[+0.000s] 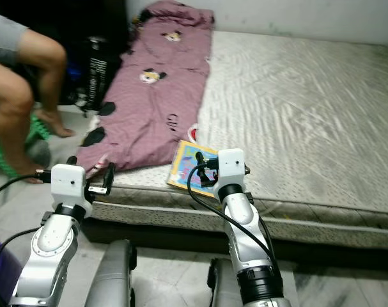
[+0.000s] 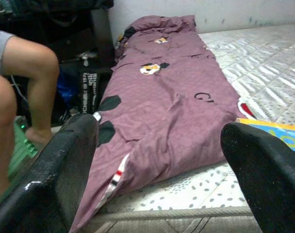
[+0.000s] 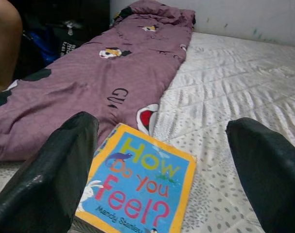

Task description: Clean up the room

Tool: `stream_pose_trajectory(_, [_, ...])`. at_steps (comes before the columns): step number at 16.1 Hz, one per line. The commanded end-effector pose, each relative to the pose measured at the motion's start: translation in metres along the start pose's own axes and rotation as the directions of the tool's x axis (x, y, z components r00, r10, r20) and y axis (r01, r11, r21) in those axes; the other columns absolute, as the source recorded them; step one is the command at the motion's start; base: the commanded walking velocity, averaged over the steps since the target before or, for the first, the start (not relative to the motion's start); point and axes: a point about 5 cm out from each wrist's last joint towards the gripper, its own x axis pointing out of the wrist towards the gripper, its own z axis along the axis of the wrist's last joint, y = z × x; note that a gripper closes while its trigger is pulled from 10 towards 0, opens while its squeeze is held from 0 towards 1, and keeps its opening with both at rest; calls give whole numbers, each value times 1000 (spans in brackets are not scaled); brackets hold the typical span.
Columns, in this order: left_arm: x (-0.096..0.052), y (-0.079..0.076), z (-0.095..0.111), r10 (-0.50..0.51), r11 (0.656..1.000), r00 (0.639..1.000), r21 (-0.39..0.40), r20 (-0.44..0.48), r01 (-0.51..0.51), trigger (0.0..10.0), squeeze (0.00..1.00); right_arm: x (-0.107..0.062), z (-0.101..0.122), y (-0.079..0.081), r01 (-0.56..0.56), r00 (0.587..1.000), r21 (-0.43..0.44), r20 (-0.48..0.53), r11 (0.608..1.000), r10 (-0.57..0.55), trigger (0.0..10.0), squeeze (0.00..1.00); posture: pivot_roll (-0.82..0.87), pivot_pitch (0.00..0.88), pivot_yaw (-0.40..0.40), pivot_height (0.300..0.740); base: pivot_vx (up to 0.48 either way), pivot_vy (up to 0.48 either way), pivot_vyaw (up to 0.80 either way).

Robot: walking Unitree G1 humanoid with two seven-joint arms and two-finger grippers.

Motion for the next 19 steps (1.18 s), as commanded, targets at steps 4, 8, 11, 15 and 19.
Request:
stream_pose_trajectory(4, [3,2,2,17,1000,1000,-19,-3,-17,10000,0,1,0,-1,1,1000,0,0,1000,-1,10000,0,83,0,-25,561,0,0,0])
stream_pose_trajectory(8, [12,13,1,107,987,994,-114,-30,-110,10000,0,0,0,-2,1,1000,0,-3,1000,-1,10000,0,76,0,-30,561,0,0,0])
stream_pose_trajectory(11, [15,12,4,98,986,995,-133,-17,-100,10000,0,0,0,-2,4,1000,-1,-4,1000,-4,10000,0,73,0,-29,561,84,0,0])
stream_pose_trajectory(15, [16,11,4,93,986,996,-140,-16,-94,10000,0,0,0,-3,7,1000,-1,-6,1000,-7,10000,0,73,0,-29,561,303,0,0])
stream_pose_trajectory(19, [16,10,4,87,986,996,-141,-16,-88,10000,0,0,0,-3,6,1000,1,-8,1000,-6,10000,0,74,0,-28,561,343,0,0])
